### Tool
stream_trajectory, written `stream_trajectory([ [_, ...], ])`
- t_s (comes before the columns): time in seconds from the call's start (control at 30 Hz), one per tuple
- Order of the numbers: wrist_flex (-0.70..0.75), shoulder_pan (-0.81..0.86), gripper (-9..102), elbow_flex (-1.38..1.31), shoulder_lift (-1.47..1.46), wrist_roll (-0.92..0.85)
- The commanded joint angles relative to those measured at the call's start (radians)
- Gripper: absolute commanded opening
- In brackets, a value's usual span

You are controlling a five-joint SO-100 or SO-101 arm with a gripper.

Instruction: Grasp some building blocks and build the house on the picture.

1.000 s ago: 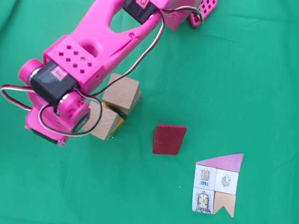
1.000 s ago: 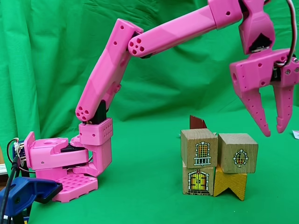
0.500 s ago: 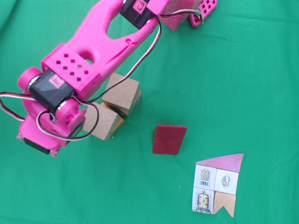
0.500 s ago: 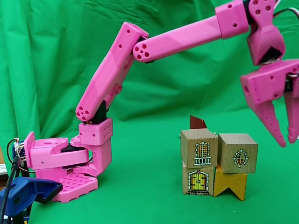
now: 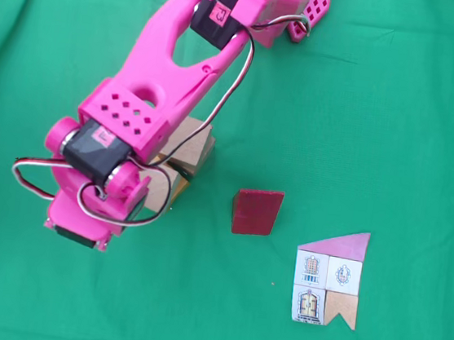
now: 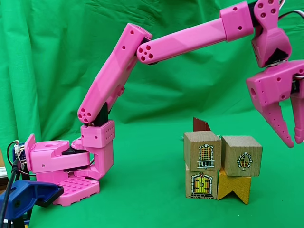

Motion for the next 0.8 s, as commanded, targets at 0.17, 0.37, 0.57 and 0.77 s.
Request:
stream_trajectory([
  [0.17, 0.0, -0.023, 0, 0.095, 0.025, 0.002],
  [0.37, 0.002, -0.021, 0, 0.126, 0.029, 0.002],
  [0.57, 0.14, -0.021, 0, 0.126, 0.031, 0.002],
  [0.77, 0.193, -0.018, 0, 0.123, 0.031, 0.002],
])
